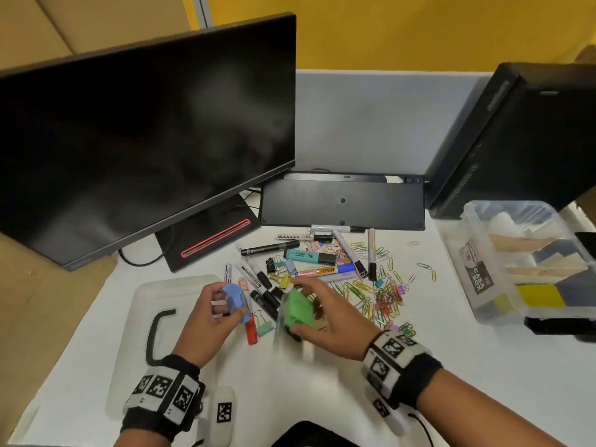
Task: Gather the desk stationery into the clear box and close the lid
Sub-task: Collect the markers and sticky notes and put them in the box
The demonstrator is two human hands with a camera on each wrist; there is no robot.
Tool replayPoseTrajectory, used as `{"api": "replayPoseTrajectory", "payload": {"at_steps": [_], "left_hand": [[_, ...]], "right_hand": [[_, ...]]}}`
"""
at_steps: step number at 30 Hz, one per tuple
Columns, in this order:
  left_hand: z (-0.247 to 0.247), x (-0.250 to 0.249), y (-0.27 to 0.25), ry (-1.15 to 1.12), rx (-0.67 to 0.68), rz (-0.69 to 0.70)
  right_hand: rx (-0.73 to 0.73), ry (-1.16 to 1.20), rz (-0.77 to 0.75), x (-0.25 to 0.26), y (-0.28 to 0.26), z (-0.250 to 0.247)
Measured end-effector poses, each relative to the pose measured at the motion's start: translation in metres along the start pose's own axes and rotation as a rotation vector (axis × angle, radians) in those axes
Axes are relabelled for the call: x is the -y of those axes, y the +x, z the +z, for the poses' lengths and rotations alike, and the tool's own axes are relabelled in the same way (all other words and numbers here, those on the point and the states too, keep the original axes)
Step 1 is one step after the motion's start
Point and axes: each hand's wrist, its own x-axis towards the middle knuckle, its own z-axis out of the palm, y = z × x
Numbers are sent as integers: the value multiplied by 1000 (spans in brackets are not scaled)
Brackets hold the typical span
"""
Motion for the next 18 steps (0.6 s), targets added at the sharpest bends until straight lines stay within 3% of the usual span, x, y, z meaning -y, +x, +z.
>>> {"api": "replayPoseTrajectory", "payload": {"at_steps": [4, 7, 9, 13, 18], "left_hand": [[17, -14, 1, -1, 32, 15], [35, -28, 3, 35, 55, 26], [50, -40, 3, 40, 59, 46], [79, -57, 3, 46, 99, 77], [108, -69, 5, 53, 131, 91]], "right_hand": [[-192, 541, 154, -21, -18, -44], [-325, 1005, 196, -40, -30, -73], [-413, 1168, 202, -50, -43, -93], [-587, 1249, 250, -69, -71, -132], [-744, 862, 353, -79, -103, -190]]}}
